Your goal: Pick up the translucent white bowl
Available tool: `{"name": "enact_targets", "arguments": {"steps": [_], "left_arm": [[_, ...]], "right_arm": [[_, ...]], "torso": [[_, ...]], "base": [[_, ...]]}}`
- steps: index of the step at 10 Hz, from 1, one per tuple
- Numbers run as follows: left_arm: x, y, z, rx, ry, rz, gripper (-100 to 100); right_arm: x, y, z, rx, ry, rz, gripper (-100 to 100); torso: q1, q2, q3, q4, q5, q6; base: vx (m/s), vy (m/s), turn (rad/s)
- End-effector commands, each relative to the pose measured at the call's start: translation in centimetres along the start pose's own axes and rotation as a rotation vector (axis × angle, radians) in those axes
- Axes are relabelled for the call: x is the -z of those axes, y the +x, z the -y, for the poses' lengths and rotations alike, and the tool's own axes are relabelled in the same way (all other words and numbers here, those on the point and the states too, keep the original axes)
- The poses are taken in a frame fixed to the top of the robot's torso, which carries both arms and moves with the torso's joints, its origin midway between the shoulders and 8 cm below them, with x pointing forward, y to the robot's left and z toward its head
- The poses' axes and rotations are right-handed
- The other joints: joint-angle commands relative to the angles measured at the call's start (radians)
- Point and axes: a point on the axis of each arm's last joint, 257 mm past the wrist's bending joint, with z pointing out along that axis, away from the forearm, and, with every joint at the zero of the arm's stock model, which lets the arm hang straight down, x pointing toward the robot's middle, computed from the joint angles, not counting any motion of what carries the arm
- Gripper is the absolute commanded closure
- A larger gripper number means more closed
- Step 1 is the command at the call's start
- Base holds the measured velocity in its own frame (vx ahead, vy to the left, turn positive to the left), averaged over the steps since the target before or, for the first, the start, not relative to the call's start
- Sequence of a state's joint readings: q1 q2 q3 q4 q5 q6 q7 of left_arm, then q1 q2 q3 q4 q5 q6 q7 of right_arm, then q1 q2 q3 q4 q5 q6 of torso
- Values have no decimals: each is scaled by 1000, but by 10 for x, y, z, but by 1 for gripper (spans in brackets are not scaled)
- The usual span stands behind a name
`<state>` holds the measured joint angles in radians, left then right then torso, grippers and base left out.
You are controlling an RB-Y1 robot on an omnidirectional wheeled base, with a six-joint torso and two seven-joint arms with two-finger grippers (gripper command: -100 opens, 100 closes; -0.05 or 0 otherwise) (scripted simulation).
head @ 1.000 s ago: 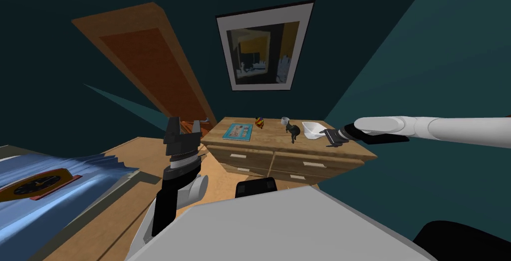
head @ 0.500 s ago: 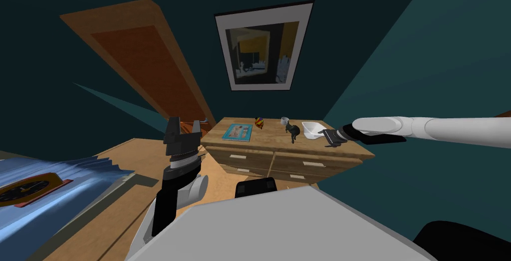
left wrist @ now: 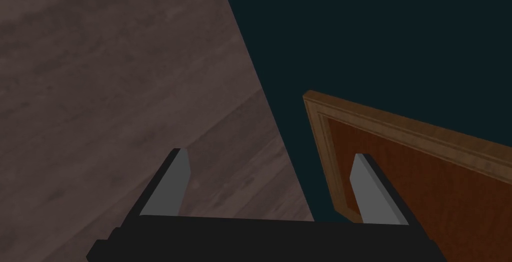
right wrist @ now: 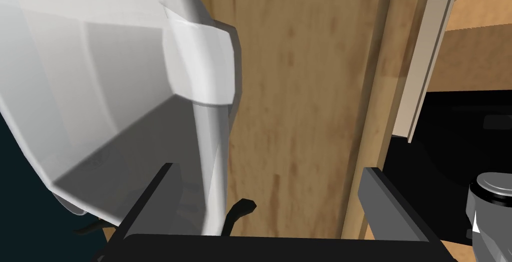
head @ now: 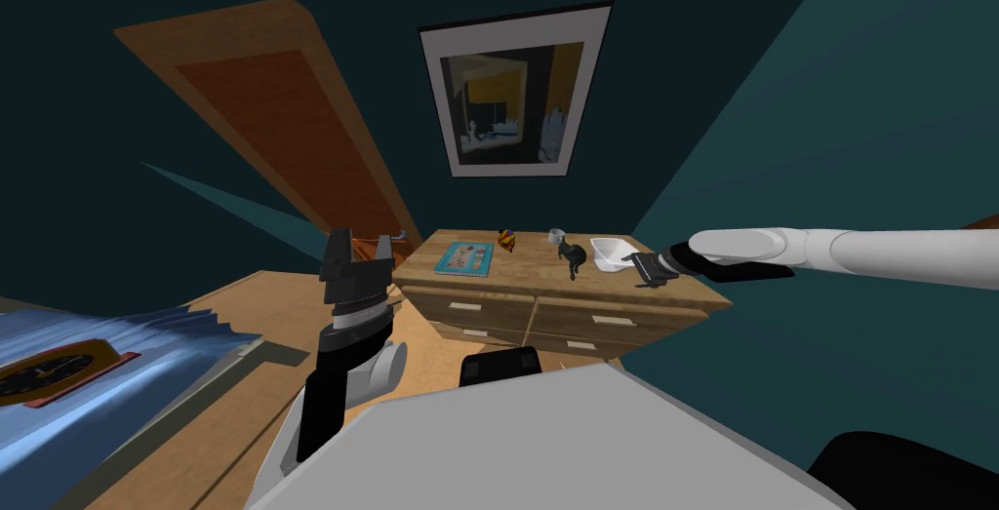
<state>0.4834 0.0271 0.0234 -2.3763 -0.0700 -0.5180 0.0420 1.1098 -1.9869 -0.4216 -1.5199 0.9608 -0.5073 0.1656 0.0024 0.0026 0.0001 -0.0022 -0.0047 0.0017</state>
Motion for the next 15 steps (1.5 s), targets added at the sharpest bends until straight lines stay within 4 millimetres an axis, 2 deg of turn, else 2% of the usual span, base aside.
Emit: {"name": "enact_targets", "arguments": {"steps": [1,3,4,5,7,9,10,11,13,14,15], "left_arm": [[0,0,0,0,0,0,0],[0,0,0,0,0,0,0],[0,0,0,0,0,0,0],[0,0,0,0,0,0,0],[0,0,0,0,0,0,0],[0,0,0,0,0,0,0],[0,0,0,0,0,0,0],[0,0,0,0,0,0,0],[0,0,0,0,0,0,0],[0,0,0,0,0,0,0],[0,0,0,0,0,0,0]], "right_arm": [[-4,5,-11,-8,0,-5,-100],[-9,11,-25,-18,0,-11,-100],[-7,8,-16,-12,7,-7,-100],[-7,8,-17,-12,10,-8,100],[-4,8,-5,-9,36,-10,100],[-4,8,-4,-13,39,-10,100],[-4,8,-4,-14,39,-10,0],[-5,6,-14,-10,0,-6,100],[-1,1,-3,-2,0,-1,100],[-3,3,-7,-5,1,-3,100],[-3,3,-6,-4,0,-2,0]], "torso": [[0,0,0,0,0,0],[-2,1,0,-1,-2,1],[-4,2,0,-2,-4,2],[-5,2,0,-2,-4,3],[-5,5,-1,-6,-11,6],[-6,5,-1,-6,-11,6],[-6,5,0,-6,-11,6],[-6,5,0,-6,-11,6],[-4,5,0,-6,-9,6],[-3,6,0,-6,-9,6],[-3,6,0,-5,-8,6]], "base": [[-8,0,4],[-8,-13,36],[-9,-2,7],[0,0,0],[-2,-3,8],[0,0,0],[0,0,0],[19,12,-32],[7,12,-35],[0,0,0],[0,0,0]]}}
